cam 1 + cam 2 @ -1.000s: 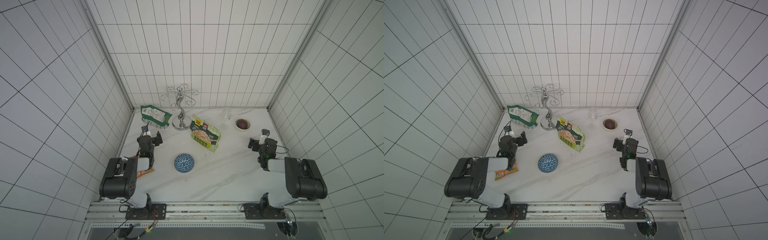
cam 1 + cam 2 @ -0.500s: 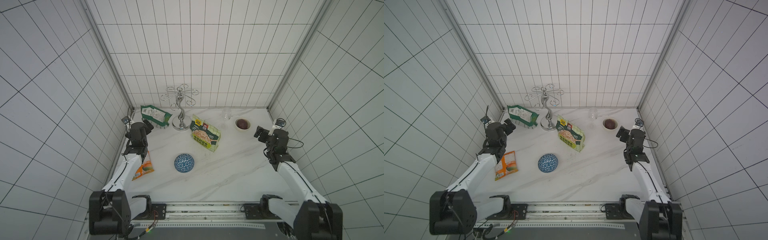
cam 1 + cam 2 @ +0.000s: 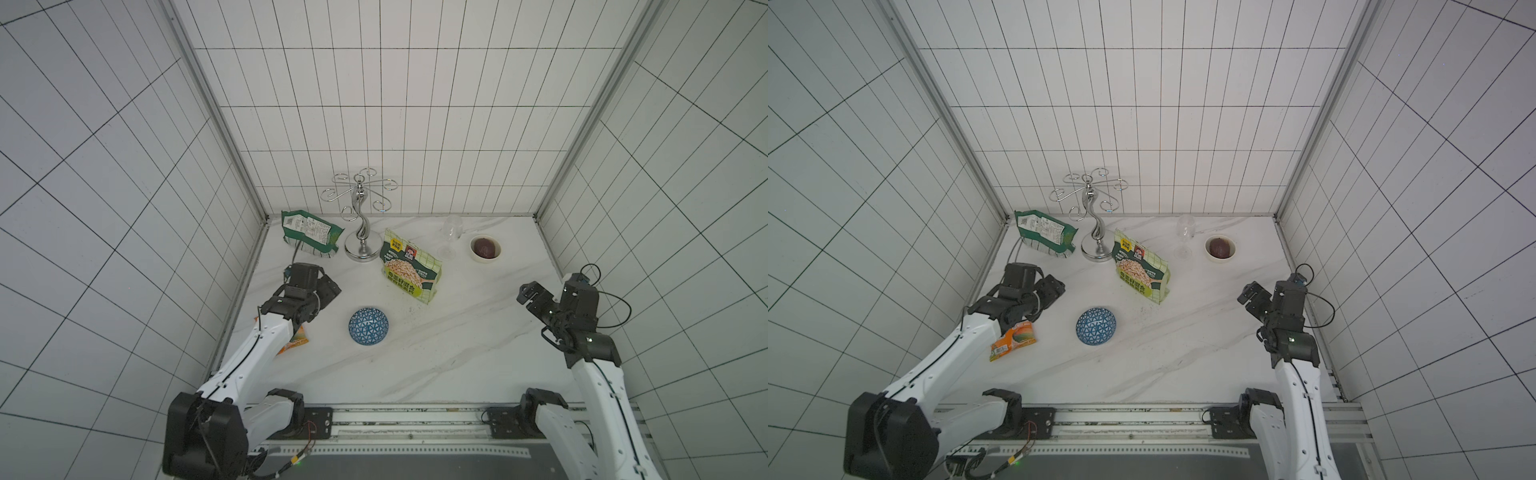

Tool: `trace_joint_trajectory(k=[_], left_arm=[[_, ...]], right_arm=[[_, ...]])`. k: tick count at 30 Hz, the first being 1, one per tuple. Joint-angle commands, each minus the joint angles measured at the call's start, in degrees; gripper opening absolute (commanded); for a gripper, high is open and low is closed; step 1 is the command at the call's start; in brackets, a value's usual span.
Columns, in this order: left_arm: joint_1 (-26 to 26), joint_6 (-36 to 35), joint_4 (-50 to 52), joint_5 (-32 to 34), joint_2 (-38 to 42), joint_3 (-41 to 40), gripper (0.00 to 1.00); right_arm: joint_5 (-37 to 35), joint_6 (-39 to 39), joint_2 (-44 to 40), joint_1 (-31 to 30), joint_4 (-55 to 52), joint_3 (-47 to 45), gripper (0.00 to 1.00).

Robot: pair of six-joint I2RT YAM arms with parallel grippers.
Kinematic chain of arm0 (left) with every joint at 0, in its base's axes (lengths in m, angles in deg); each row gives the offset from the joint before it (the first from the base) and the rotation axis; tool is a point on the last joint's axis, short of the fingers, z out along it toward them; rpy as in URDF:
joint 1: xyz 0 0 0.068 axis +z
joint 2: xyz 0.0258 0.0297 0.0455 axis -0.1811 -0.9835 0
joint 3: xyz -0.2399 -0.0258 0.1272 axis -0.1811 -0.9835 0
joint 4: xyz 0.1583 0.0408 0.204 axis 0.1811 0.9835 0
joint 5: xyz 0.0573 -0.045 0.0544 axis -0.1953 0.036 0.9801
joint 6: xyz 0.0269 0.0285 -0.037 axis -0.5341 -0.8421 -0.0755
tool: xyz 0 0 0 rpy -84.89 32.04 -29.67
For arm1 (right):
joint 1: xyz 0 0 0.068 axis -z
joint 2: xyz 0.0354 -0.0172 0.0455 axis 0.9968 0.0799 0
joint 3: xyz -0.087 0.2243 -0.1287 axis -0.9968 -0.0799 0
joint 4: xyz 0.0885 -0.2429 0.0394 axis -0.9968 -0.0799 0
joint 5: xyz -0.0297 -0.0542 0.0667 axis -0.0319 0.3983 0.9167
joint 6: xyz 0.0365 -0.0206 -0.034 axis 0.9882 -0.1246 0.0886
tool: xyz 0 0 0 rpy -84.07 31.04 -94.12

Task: Pour the oats into the breakfast bowl
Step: Move the bowl to the center of the board.

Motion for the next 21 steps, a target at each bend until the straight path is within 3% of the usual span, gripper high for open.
trace_joint_trajectory(k=[1,4,10,16,21], left_arm=[[-7.19,7.39,2.52,3.86,-2.20,-0.56,0.75],[-10.38,9.76,3.49,5.77,-5.69,-0.27,0.71],[-10.74,9.87,8.00,10.62,-5.19,-0.66,0.69],[-11.32,10.81,2.71,3.49,-3.85,-6.00,0.55],[-12.56,11.37,0.28,1.38,-1.49,-7.59,0.54]], right_arm=[[6.77,-2.95,0.70,0.13,-8.73,2.79,0.99],[7.25,-3.15,-0.33,-0.34,-9.44,2.97,0.99],[5.89,-4.51,-1.62,-2.69,-12.34,3.34,0.99],[4.39,-4.22,-0.48,-7.66,-12.91,4.71,0.99],[1.13,-4.12,2.09,-13.75,-13.61,6.93,0.99]])
